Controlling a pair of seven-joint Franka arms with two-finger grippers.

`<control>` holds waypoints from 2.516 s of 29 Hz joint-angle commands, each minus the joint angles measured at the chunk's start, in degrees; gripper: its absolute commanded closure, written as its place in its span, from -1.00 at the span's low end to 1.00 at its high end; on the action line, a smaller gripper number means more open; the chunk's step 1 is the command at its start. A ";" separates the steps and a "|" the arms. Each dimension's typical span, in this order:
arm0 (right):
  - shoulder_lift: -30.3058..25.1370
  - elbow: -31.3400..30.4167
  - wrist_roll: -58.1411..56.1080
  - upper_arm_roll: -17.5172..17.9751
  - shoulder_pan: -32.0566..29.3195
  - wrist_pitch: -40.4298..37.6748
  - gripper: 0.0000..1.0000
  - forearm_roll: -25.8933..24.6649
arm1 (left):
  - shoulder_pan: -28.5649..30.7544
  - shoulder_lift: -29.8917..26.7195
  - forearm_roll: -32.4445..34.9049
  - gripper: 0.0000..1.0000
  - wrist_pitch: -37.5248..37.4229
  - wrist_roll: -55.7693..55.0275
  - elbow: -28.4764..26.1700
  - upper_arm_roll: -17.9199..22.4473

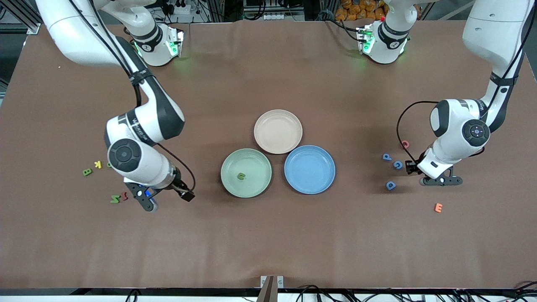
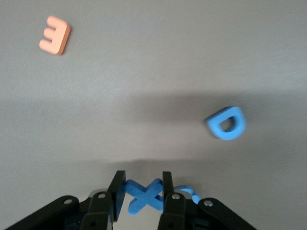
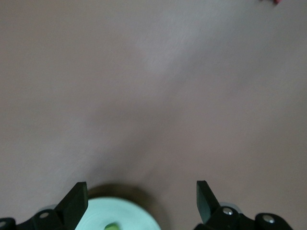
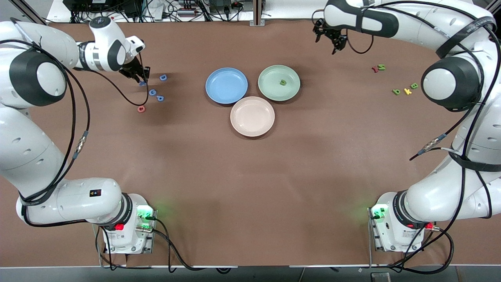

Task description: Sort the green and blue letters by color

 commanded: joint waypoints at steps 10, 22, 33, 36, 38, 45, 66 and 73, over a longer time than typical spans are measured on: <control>-5.43 1.85 -6.98 0.76 0.39 -8.78 1.00 0.91 | 5.30 -5.01 4.05 -0.77 1.49 4.70 -9.78 -0.42; -11.15 1.85 -7.16 3.13 4.87 -16.86 1.00 0.91 | 7.50 -5.10 4.05 -0.76 3.87 4.79 -13.30 -0.42; -12.39 1.94 -6.81 7.97 11.37 -18.27 1.00 0.91 | 7.85 -5.01 3.34 -0.75 3.96 4.70 -14.36 -0.51; -12.21 1.94 -6.81 8.06 13.39 -18.01 1.00 1.00 | 7.85 -4.92 3.17 -0.74 4.22 4.70 -14.71 -0.51; -12.21 2.03 -6.72 8.06 15.24 -18.01 1.00 1.00 | 7.85 -4.92 2.99 -0.73 4.83 4.70 -15.24 -0.51; -11.33 3.08 -6.81 8.49 20.16 -17.83 1.00 1.00 | 7.85 -4.48 0.88 -0.65 5.54 4.61 -15.33 -0.51; -3.25 7.30 -4.44 12.10 28.43 -11.25 0.98 0.82 | 8.82 -2.73 0.71 -0.50 8.09 4.61 -15.50 -0.51; -1.31 7.30 -2.59 14.03 29.05 -7.90 0.54 0.82 | 8.91 -2.11 0.35 -0.49 9.23 4.53 -15.50 -0.51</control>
